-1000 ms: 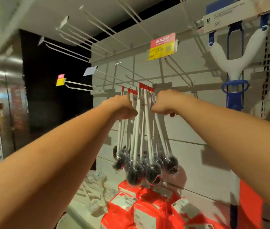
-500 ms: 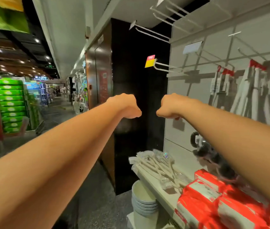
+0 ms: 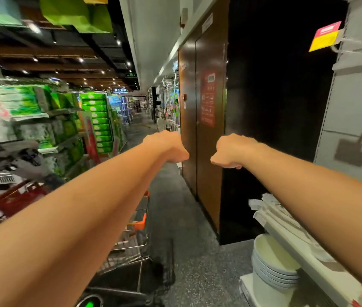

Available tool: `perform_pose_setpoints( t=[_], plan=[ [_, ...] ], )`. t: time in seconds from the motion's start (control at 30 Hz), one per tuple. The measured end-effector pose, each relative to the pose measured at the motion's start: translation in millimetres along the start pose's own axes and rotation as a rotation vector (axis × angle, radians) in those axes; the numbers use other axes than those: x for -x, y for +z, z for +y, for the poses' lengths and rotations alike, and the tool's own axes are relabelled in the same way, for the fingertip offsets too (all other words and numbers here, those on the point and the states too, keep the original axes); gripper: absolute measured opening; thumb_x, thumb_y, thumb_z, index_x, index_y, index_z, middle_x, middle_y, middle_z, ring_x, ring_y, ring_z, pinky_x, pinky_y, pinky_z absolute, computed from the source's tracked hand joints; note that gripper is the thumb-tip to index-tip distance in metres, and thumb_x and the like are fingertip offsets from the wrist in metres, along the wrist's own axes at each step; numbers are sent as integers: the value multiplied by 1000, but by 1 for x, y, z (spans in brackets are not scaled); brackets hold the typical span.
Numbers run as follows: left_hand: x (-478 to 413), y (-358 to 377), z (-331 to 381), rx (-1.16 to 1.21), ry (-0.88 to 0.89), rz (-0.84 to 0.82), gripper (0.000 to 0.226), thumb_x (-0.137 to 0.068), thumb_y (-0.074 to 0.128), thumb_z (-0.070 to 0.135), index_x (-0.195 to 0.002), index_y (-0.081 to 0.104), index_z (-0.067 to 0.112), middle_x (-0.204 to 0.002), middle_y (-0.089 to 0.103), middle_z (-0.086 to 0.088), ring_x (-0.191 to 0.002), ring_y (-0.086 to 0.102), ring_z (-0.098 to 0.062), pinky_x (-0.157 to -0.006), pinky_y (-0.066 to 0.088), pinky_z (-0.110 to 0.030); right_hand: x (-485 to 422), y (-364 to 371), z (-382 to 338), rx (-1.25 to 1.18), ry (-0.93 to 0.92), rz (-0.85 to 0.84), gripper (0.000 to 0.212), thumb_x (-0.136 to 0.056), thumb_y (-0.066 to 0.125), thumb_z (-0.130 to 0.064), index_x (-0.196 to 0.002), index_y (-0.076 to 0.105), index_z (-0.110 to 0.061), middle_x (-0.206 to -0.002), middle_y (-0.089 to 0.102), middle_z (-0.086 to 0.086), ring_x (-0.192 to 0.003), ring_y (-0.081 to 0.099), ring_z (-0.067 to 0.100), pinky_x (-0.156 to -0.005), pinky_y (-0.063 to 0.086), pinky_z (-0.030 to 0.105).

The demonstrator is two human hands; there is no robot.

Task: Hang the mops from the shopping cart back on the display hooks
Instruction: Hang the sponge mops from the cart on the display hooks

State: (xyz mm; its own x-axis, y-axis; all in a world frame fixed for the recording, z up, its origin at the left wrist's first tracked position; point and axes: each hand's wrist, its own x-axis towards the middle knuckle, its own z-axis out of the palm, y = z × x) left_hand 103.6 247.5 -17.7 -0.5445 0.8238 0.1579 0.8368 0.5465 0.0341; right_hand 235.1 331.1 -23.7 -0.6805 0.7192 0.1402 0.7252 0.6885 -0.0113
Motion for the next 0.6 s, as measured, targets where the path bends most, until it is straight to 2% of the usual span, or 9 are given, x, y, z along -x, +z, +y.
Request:
perform_pose_setpoints(
  t=[0.13,0.27,0.37,0.5,0.6],
  plan=[
    [-26,27,-40,-2,-51,-31,25,-86,53,35,-103,59,17,-91,56,-4,-86,56,-28,-75,47,-34,-43,23,-34,24,-60,-51,17,-87,51,-24,-94,58,-10,-75,54,6,-66,55,21,-70,46,32],
    [-53,47,-76,-28,-130,-66,33,-86,54,37,-109,63,16,-99,61,-5,-87,57,-27,-73,45,-33,-97,46,-70,17,-166,-89,14,-86,53,-23,-87,60,-10,-75,57,7,-64,56,21,-64,45,30],
    [-76,51,-104,-51,-213,-54,30,-87,53,36,-109,62,18,-92,56,-3,-86,55,-27,-73,44,-34,-141,61,-95,11,-263,-78,16,-86,52,-24,-83,60,-10,-73,57,6,-66,56,23,-59,41,28],
    [-107,59,-138,-89,-336,-45,20,-88,53,36,-95,53,17,-86,51,-4,-84,52,-28,-72,42,-34,-198,76,-123,15,-390,-84,16,-87,50,-27,-89,57,-13,-79,52,5,-78,53,27,-67,41,30],
    [-130,69,-158,-88,-426,-59,21,-89,52,38,-94,53,17,-76,48,-1,-82,53,-27,-69,41,-33,-236,87,-140,-4,-468,-85,18,-87,51,-26,-91,58,-11,-83,54,7,-78,53,28,-67,40,31]
  ],
)
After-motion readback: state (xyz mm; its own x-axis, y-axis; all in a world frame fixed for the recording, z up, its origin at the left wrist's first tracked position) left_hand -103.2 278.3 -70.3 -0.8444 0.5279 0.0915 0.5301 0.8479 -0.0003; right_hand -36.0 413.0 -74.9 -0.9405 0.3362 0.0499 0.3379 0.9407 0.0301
